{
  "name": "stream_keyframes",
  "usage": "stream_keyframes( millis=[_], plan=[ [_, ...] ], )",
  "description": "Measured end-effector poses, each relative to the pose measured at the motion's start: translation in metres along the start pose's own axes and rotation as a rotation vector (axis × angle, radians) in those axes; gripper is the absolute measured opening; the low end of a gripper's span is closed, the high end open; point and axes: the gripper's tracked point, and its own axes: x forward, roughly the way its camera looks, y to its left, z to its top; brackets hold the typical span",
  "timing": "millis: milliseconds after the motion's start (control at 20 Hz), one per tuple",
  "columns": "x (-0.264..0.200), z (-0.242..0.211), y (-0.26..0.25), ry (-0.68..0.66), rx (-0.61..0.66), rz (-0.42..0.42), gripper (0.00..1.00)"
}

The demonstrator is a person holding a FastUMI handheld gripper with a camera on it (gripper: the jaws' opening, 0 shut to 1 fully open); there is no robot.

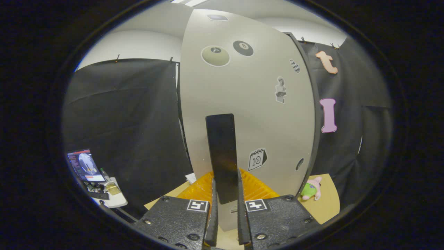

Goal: Open the shoe cabinet door, grab the shoes and put them into the shoe cabinet, then close the shoe cabinet door.

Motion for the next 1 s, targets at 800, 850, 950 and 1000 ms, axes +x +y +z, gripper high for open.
stream_keyframes(
  millis=[800, 850, 950, 1000],
  plan=[
    [-0.089, -0.016, -0.151, -0.014, 0.029, -0.339, 0.12],
    [-0.088, -0.015, -0.145, -0.004, 0.015, -0.322, 0.16],
    [-0.093, -0.012, -0.151, -0.013, -0.039, -0.351, 0.15],
    [-0.096, -0.011, -0.155, -0.017, -0.056, -0.373, 0.15]
  ],
)
